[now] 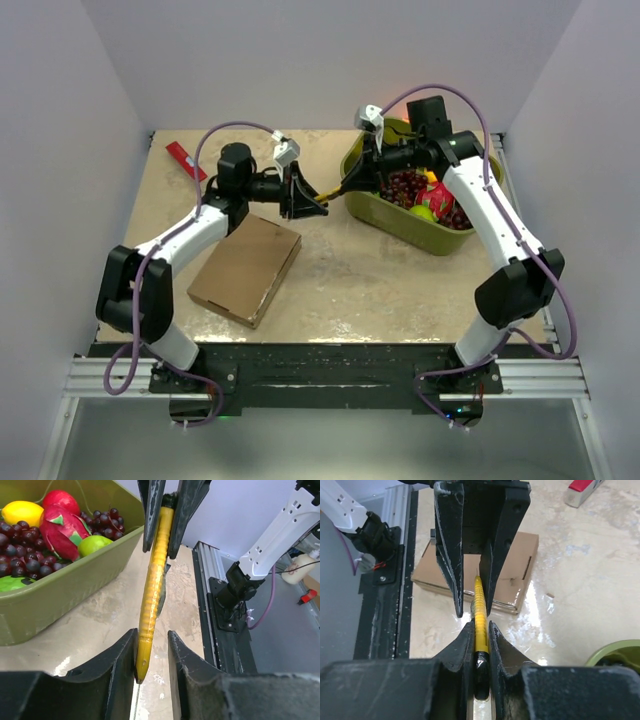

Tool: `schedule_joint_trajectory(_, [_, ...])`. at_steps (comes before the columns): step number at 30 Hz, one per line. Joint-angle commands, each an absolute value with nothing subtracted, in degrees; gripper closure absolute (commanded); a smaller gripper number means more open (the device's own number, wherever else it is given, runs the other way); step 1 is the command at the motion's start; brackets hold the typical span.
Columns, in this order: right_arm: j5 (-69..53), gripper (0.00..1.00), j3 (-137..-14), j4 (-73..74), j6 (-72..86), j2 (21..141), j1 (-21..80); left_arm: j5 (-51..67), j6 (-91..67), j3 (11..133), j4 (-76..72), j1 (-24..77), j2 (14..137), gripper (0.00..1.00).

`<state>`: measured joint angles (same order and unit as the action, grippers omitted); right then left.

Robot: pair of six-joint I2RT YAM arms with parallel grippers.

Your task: Unpack the express box

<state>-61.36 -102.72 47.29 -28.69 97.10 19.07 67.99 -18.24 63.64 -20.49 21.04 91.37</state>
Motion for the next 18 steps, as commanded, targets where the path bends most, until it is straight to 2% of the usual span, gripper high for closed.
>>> schedule_joint_trajectory(1, [-59.8,1.00,-107.4,52.6,-35.1,97.6,19.2,68.3,-10.4,69.0,-13.5,21.1,92.8,0.64])
schedule_joint_trajectory(4, [-58.5,1.00,-107.7,53.5,-36.5,97.7,20.3,68.9,-8.7,70.2,-11.7,21.1,94.0,0.69])
schedule_joint_trajectory(5, [-58.2,1.00,-107.7,53.7,-36.7,97.6,20.7,69.3,-8.6,70.3,-12.2,21.1,94.2,0.79])
schedule_joint_trajectory(10, [-58.1,1.00,-107.4,52.2,-35.3,97.5,21.6,70.4,-7.9,70.7,-12.1,21.4,95.3,0.96])
schedule_joint_trajectory(13, [-58.0,1.00,-107.8,50.5,-32.6,97.4,21.7,71.1,-6.8,70.8,-11.3,21.6,95.9,1.00])
schedule_joint_trajectory(15, [-56.8,0.70,-109.2,50.5,-31.4,97.4,21.6,72.3,-6.9,70.8,-12.0,21.5,95.9,1.00])
schedule_joint_trajectory(18, [-55.5,0.46,-113.8,51.5,-28.7,97.6,20.0,72.5,-8.1,70.3,-14.8,20.8,95.2,1.00])
